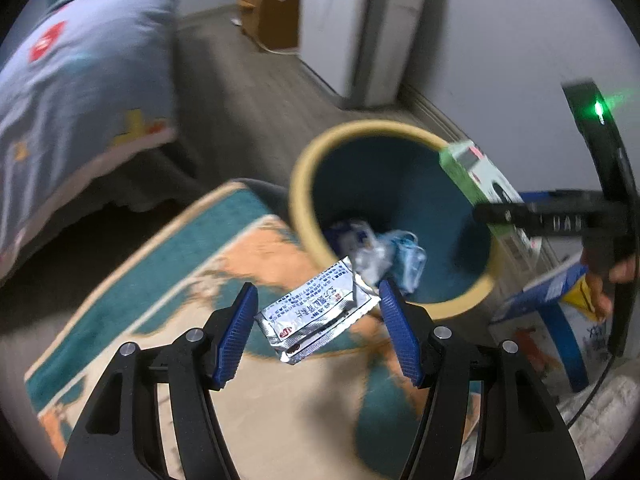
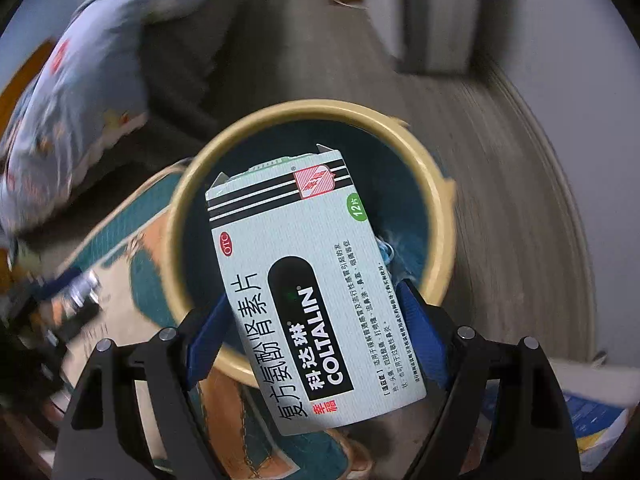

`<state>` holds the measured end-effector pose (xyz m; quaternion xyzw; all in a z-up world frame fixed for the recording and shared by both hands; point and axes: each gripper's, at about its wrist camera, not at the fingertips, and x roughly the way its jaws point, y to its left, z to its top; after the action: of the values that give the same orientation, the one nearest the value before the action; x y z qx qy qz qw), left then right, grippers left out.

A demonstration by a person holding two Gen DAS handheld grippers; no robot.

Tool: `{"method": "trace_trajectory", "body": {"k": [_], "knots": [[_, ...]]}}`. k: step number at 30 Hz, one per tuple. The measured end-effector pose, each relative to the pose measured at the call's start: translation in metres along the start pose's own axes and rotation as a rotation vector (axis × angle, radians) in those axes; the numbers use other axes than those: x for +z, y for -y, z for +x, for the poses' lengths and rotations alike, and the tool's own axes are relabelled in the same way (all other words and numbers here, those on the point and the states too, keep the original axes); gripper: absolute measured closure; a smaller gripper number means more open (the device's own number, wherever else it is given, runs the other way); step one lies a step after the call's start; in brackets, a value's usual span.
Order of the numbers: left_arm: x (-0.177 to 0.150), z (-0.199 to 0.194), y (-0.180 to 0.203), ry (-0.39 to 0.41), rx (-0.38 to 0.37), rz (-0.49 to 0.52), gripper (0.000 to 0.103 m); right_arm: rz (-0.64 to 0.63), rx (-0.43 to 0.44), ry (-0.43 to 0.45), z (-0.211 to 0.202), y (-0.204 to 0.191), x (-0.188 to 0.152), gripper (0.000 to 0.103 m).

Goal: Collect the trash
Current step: 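Carry the foil pack and COLTALIN box over the bin and open both tools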

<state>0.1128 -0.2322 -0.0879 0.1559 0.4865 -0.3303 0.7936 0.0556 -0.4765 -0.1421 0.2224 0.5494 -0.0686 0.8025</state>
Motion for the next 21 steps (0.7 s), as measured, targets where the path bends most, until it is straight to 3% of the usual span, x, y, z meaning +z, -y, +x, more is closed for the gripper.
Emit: {"method": "trace_trajectory", "body": {"k": [4, 9, 16, 21], "knots": [[0.006, 0.030, 0.037, -0.018, -0.026, 0.084, 0.039, 0.067, 0.017, -0.013, 0.004, 0.020, 0.001, 0.024], [0.009, 0.055, 0.066, -0.032, -0.026, 0.161, 0.038, 0.034, 0.016, -0.012, 0.005, 0.022, 0.001, 0.024], [0.016, 0.068, 0.064, -0.018, 0.002, 0.122, 0.024, 0.046, 0.038, 0.015, 0.008, 0.027, 0.008, 0.023], [0.013, 0.055, 0.049, 0.006, 0.023, 0.101, 0.015, 0.036, 0.037, 0.029, 0.013, 0.012, 0.014, 0.023]]}}
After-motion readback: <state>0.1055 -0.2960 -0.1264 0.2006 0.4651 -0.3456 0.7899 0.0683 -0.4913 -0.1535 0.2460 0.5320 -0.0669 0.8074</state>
